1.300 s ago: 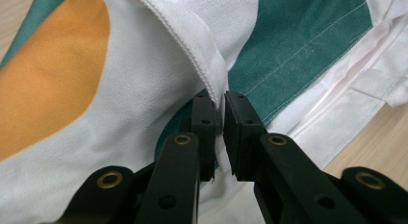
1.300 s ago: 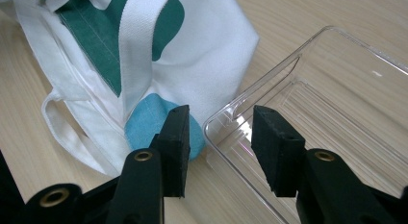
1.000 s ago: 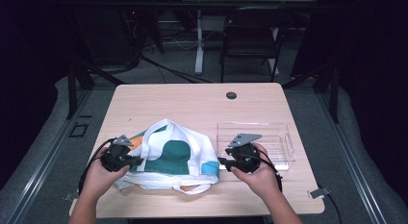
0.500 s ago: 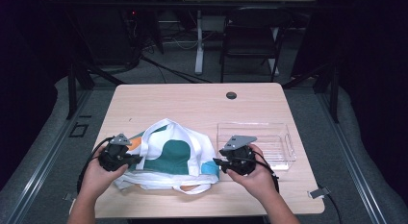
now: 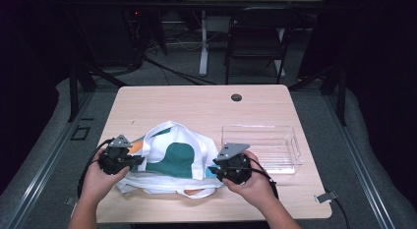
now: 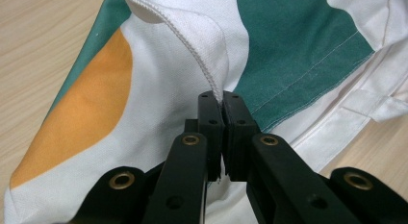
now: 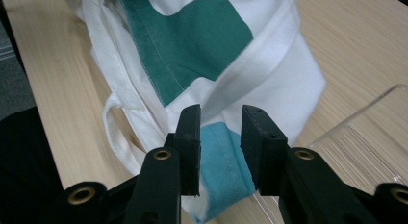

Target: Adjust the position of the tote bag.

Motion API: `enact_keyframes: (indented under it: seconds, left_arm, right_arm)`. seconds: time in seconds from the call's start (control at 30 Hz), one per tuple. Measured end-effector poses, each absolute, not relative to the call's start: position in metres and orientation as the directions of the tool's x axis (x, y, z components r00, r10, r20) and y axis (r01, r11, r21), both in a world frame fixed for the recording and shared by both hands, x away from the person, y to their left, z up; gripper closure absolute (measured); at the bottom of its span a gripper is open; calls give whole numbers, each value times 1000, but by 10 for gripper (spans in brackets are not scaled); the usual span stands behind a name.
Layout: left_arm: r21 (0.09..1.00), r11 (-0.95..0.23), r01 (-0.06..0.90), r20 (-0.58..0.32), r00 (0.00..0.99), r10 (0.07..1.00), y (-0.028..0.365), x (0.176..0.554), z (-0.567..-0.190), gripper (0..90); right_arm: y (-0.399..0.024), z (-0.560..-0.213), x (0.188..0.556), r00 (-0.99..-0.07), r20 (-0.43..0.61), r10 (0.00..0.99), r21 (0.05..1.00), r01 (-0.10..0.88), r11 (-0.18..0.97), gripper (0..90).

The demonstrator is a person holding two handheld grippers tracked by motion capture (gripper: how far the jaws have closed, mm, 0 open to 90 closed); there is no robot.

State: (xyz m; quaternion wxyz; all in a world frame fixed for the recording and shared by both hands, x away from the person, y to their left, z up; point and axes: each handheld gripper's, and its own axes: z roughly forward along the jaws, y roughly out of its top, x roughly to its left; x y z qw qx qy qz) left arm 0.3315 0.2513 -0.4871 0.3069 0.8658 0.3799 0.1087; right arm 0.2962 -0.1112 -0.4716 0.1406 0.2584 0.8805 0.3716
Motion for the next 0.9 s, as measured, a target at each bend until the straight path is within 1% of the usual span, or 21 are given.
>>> enact_keyframes:
  seconds: [0.1, 0.2, 0.53, 0.9]
  left_arm:
    - [619, -520, 589, -38, 684, 729, 251, 331, -487, 881]
    - [622, -520, 585, -34, 684, 729, 252, 331, -484, 881]
    - [655, -492, 574, -34, 673, 739, 257, 332, -477, 881]
    - [678, -477, 560, -29, 668, 744, 259, 334, -473, 881]
  right_arm:
    - [-102, -469, 294, -844, -47, 535, 724, 340, 600, 749]
    - [-91, -467, 293, -855, -56, 515, 713, 327, 620, 764]
    - [-57, -460, 296, -880, -98, 465, 691, 276, 668, 749]
    - [-22, -475, 300, -907, -137, 399, 616, 237, 751, 748]
